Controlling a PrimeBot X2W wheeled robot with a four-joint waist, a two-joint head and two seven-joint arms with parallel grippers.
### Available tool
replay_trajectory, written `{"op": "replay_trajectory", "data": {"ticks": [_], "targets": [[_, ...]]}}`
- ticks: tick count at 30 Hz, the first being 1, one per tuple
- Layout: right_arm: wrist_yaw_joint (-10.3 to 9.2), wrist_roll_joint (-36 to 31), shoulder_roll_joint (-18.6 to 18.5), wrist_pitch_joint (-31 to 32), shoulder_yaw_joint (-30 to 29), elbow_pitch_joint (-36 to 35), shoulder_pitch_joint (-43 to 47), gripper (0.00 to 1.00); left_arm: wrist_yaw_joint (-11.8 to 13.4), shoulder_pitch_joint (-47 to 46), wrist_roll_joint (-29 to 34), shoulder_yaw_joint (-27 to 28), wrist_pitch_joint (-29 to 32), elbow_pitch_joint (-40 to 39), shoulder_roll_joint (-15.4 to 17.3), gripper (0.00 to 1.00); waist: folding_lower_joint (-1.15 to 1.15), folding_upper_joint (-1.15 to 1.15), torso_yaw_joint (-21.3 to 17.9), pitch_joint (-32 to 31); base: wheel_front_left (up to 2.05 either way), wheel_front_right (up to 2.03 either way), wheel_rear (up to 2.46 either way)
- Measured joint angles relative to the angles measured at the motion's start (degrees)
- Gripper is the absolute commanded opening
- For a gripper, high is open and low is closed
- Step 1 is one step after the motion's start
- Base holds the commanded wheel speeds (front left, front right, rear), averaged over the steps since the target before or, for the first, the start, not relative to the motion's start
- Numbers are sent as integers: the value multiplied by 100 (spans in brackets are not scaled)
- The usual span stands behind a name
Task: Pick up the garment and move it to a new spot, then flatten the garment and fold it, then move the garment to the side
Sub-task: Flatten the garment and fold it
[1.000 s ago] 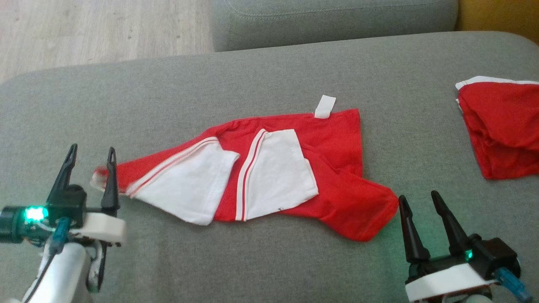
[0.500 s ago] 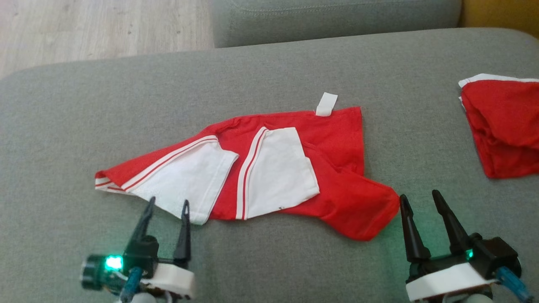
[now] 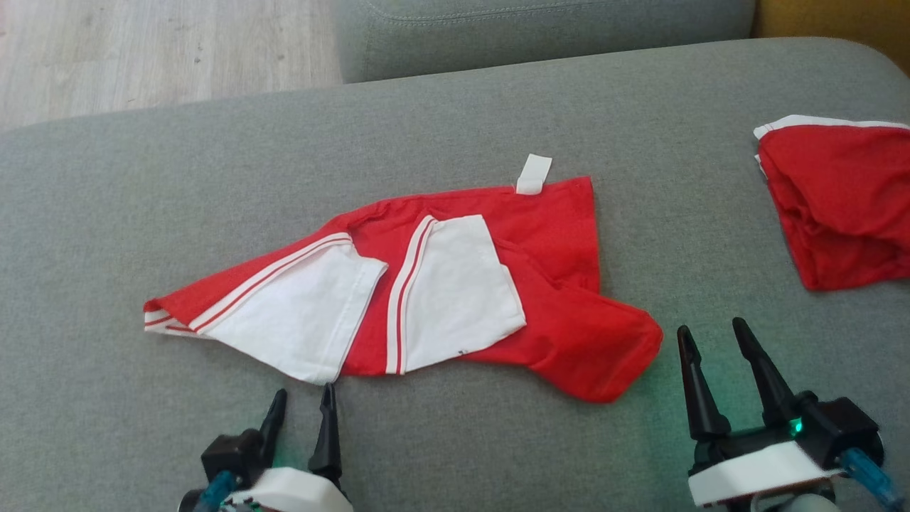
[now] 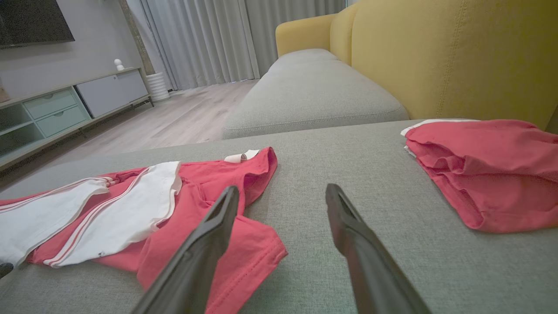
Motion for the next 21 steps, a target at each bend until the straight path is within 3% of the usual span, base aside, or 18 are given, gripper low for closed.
{"op": "replay_trajectory", "data": {"ticks": [17,18,19,20,21], "targets": [[0,-1,-26,0,15,-1,-34,100,-350,-481,-112,-36,-7,527,-122,100,0,0,-80,42,0,0,0],[0,-1,-26,0,15,-1,-34,100,-350,-481,-112,-35,-7,526,-126,73,0,0,-81,33,0,0,0],[0,-1,-27,0,16,-1,-34,100,-350,-479,-111,-34,-7,523,-131,40,0,0,-83,22,0,0,0],[0,-1,-27,0,16,-1,-34,100,-350,-475,-111,-34,-3,516,-133,26,0,0,-84,11,0,0,0],[0,-1,-27,0,15,-1,-34,100,-356,-466,-111,-35,-1,500,-136,0,0,0,-84,0,0,0,0]]}}
